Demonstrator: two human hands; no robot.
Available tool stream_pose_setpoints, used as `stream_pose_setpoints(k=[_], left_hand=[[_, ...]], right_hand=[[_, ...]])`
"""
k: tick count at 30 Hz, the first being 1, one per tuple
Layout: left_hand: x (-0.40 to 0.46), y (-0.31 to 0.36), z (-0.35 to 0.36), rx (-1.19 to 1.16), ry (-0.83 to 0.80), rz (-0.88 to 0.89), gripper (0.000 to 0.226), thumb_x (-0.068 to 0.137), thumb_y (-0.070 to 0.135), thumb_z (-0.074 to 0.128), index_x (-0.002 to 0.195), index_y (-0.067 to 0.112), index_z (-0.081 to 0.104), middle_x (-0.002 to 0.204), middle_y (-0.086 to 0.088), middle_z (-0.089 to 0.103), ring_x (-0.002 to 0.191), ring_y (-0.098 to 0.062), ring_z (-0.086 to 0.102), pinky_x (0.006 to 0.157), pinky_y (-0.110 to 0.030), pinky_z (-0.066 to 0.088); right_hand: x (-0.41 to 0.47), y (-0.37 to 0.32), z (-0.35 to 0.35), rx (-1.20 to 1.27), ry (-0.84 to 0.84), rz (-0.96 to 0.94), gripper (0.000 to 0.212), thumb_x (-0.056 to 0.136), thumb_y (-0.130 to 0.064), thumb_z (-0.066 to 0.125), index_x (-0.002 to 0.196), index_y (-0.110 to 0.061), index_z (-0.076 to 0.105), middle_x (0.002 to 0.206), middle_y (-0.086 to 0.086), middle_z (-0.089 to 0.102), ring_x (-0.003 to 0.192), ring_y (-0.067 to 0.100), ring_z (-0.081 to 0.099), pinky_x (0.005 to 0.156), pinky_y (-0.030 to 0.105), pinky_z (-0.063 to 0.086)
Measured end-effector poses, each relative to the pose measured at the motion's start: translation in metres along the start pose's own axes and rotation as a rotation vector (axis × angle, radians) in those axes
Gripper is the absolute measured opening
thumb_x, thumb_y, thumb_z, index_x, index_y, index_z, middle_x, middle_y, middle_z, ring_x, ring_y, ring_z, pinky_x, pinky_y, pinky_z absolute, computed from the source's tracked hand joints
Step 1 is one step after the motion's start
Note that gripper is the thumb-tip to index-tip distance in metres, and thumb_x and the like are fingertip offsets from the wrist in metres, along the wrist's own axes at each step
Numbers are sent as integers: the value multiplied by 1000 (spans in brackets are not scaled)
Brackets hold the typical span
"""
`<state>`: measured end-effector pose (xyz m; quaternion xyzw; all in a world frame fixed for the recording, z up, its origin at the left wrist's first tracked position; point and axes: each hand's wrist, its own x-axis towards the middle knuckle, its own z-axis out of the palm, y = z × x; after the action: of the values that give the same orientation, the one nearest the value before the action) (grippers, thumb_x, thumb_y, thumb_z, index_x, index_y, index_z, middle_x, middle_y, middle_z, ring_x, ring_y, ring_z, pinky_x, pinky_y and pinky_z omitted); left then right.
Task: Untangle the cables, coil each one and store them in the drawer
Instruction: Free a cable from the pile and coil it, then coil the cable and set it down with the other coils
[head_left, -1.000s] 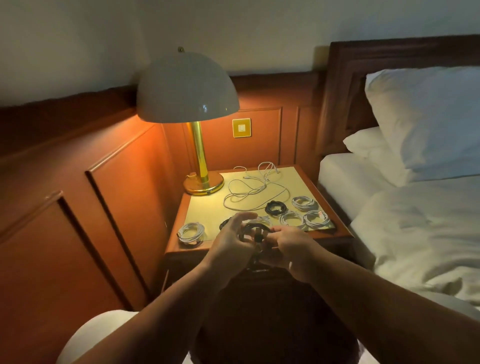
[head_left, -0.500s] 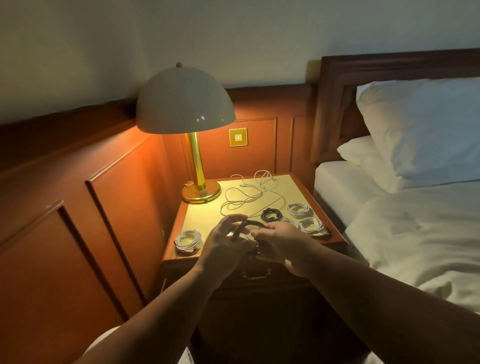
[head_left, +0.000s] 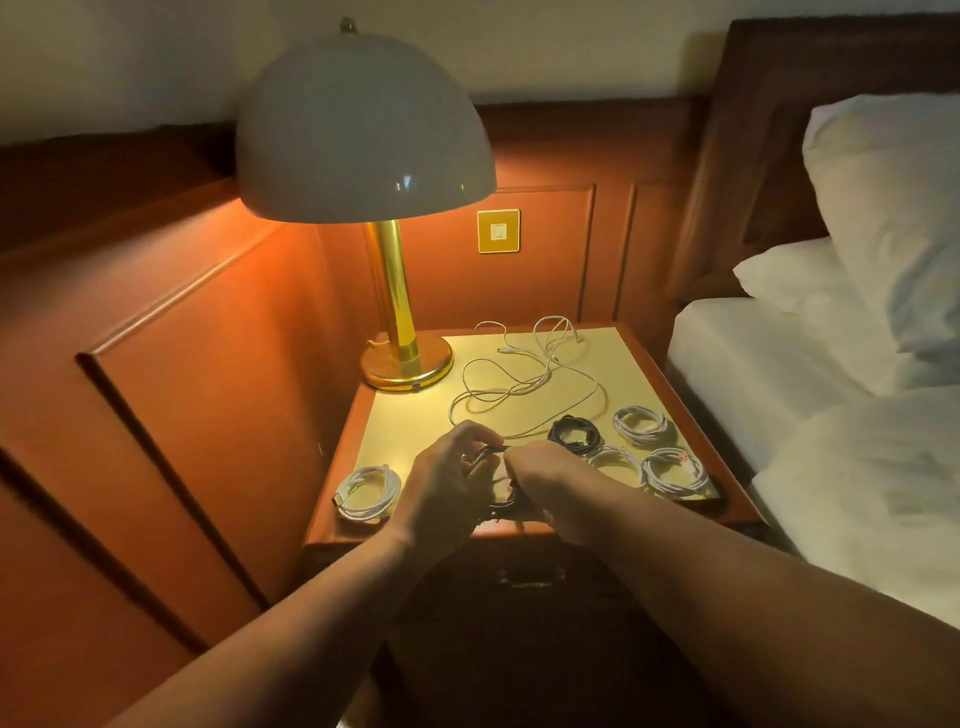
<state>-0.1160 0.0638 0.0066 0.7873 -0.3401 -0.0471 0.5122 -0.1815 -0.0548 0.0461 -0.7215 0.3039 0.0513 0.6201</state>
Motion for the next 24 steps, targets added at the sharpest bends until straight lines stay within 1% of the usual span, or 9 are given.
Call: stream_pose_setpoints(k=[2, 5, 7, 10, 12, 15, 20, 22, 24], left_hand=[[16, -9, -3, -5, 48, -33, 28, 99, 15, 59, 95, 42, 55, 105, 0, 64, 87, -23, 70, 62, -30, 61], [36, -22, -8, 5, 96, -72, 17, 100, 14, 56, 101, 30, 57, 98, 8, 61, 86, -18, 67, 56, -18, 52], [50, -31, -14, 19, 116, -89, 12, 101, 14, 54, 104, 25, 56, 95, 8, 61, 82, -19, 65, 55, -22, 52], [71, -46, -25, 30, 119, -124, 9, 103, 15, 50, 109, 21, 54, 90, 0, 63, 71, -27, 67, 59, -47, 58], [82, -52, -31, 29, 118, -174, 9, 104, 15, 48, 112, 18, 50, 89, 0, 61, 66, -24, 67, 58, -43, 60], [97, -60, -39, 4, 113, -277, 11, 105, 14, 45, 115, 17, 46, 92, -2, 59, 71, -23, 68, 58, -37, 61], [117, -77, -60, -30, 17, -488, 15, 104, 11, 48, 114, 21, 46, 100, -9, 57, 78, -23, 69, 60, -31, 61], [121, -84, -68, -11, -12, -531, 18, 101, 7, 52, 114, 19, 49, 100, -12, 57, 77, -23, 68, 57, -29, 60], [124, -95, -78, 72, -34, -508, 19, 96, 8, 60, 111, 17, 53, 96, -10, 60, 74, -20, 65, 54, -27, 56]], right_hand=[[22, -8, 5, -5, 2, 0, 22, 102, -14, 39, 88, -10, 55, 81, 9, 58, 76, 18, 60, 65, 27, 50], [53, -18, 15, -74, 16, -41, 23, 101, -16, 38, 109, -6, 57, 90, 11, 58, 84, 22, 60, 82, 37, 57], [72, -25, 21, -200, 22, -128, 27, 102, -20, 37, 120, -8, 54, 98, 11, 58, 89, 22, 58, 79, 37, 56], [97, -35, 31, -429, 78, -319, 32, 101, -24, 40, 129, -10, 48, 102, 7, 56, 80, 14, 53, 62, 29, 42], [111, -39, 39, -535, 118, -402, 34, 100, -22, 42, 132, -11, 45, 108, 9, 59, 84, 16, 57, 63, 30, 45], [127, -43, 53, -560, 135, -444, 39, 101, -20, 40, 140, -12, 40, 124, 13, 58, 97, 22, 59, 75, 34, 52], [151, -46, 69, -433, 122, -398, 31, 101, -15, 38, 132, -17, 43, 103, 6, 56, 82, 16, 57, 64, 31, 50], [159, -47, 74, -385, 110, -338, 28, 100, -16, 39, 127, -22, 46, 102, 6, 58, 85, 20, 60, 73, 41, 58], [164, -47, 78, -383, 93, -296, 25, 99, -18, 41, 122, -23, 51, 100, 4, 58, 86, 22, 63, 79, 46, 60]])
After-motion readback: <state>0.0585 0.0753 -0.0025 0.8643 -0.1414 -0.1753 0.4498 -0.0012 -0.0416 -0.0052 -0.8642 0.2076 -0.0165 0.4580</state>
